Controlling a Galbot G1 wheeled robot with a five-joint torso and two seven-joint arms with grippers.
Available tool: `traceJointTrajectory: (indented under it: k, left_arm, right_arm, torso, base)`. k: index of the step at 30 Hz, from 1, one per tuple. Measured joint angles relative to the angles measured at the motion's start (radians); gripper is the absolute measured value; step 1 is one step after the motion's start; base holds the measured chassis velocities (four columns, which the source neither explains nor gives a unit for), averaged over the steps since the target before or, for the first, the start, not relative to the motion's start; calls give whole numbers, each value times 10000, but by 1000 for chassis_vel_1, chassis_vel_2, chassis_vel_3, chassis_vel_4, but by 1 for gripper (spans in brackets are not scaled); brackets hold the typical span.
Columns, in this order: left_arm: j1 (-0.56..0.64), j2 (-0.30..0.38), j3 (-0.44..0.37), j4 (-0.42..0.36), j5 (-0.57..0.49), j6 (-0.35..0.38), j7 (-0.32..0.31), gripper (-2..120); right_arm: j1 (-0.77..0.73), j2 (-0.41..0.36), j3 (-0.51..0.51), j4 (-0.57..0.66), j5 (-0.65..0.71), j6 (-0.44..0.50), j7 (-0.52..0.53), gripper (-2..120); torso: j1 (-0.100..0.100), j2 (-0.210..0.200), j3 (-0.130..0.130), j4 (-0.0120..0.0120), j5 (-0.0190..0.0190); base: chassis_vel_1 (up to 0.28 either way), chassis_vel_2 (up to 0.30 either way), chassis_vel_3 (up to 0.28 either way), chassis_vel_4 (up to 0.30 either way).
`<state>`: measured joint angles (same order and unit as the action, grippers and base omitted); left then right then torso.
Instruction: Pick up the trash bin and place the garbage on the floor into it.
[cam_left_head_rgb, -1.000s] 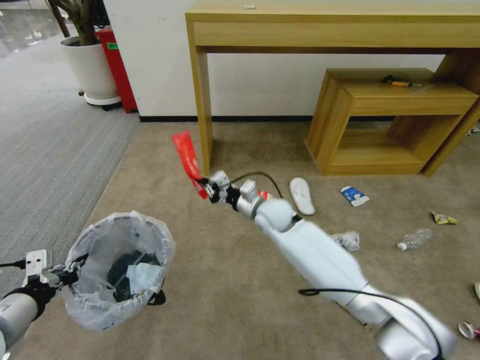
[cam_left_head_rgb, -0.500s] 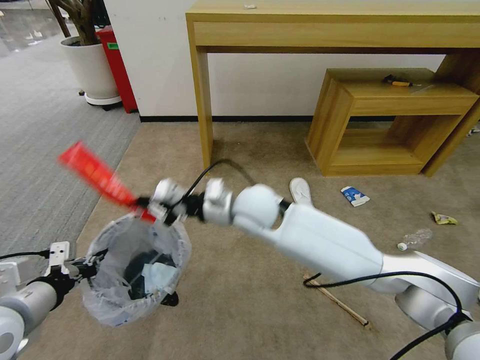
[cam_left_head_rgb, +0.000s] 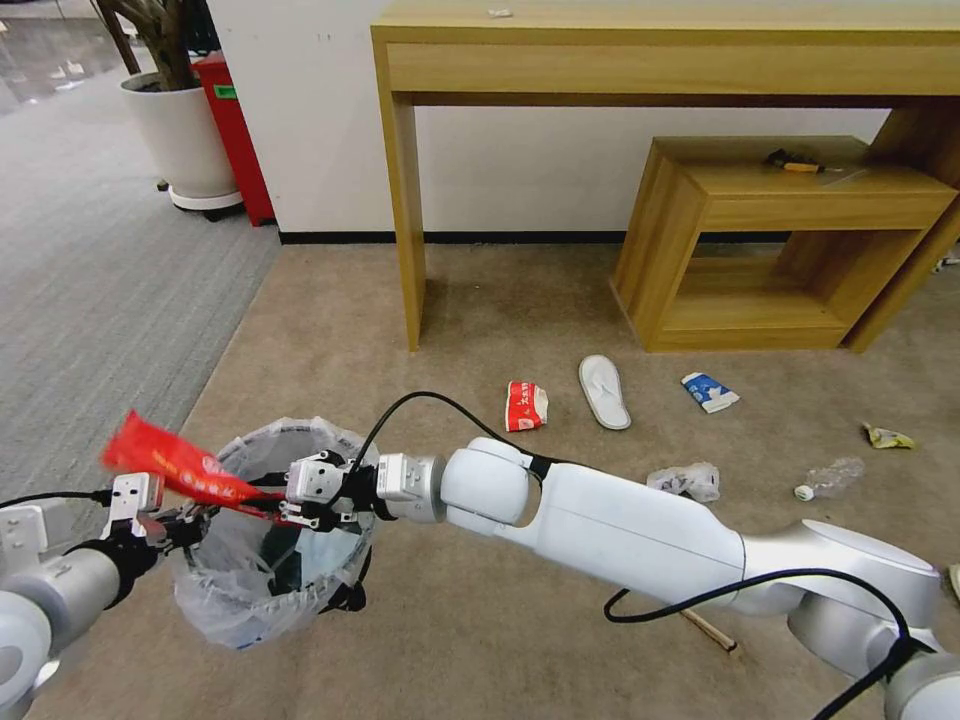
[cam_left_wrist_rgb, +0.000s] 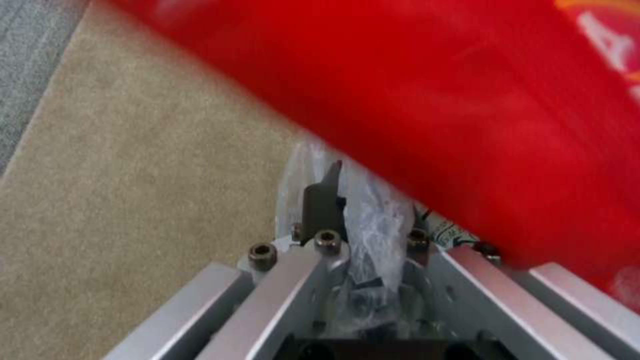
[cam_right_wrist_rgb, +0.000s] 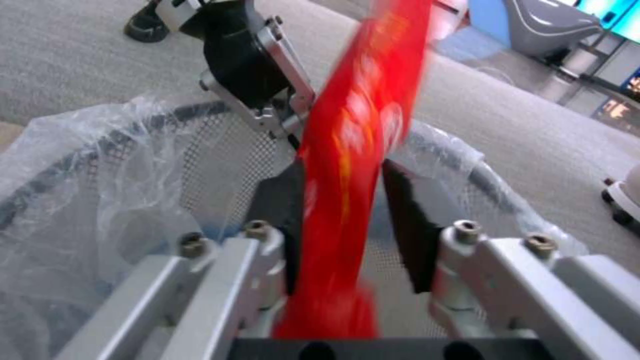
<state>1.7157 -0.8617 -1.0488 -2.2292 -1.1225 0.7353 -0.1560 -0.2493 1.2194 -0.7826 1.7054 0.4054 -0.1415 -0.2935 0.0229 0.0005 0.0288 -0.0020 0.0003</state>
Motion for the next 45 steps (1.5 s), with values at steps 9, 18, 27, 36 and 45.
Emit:
traceJointTrajectory:
  k: [9,18,27,36,45]
  left_arm:
    - [-55,-51,-52,99,36,0,75,0]
    - [31,-781,-84,-52,910,0,633,0]
    - [366,-1521,-184,-378,1704,0,1028,0]
    - [440,-1837,-248,-468,2504,0,1566,0]
    - [523,-2177,-201,-497,3021,0,1969,0]
  right_arm:
    - [-294,-171,225,261,395,-96,472,68]
    - [-2398,-849,2469,1334,1206,-1294,2844,97]
    - [-7132,-2709,7494,2350,752,-1614,3057,100]
    - [-11231,-2509,11021,2571,-1123,-387,1873,100]
    - [-11845,-1564,11955,2968,-1892,75,1495,100]
  torso:
    - [0,0,0,1,0]
    - [-1,2,-1,2,4]
    - [-1,2,-1,-5,7]
    - [-2,2,-2,-3,4]
    - [-1,2,-1,1,0]
  base:
    - [0,0,0,0]
    - [0,0,0,0]
    - [0,0,0,0]
    - [0,0,0,0]
    - [0,0,0,0]
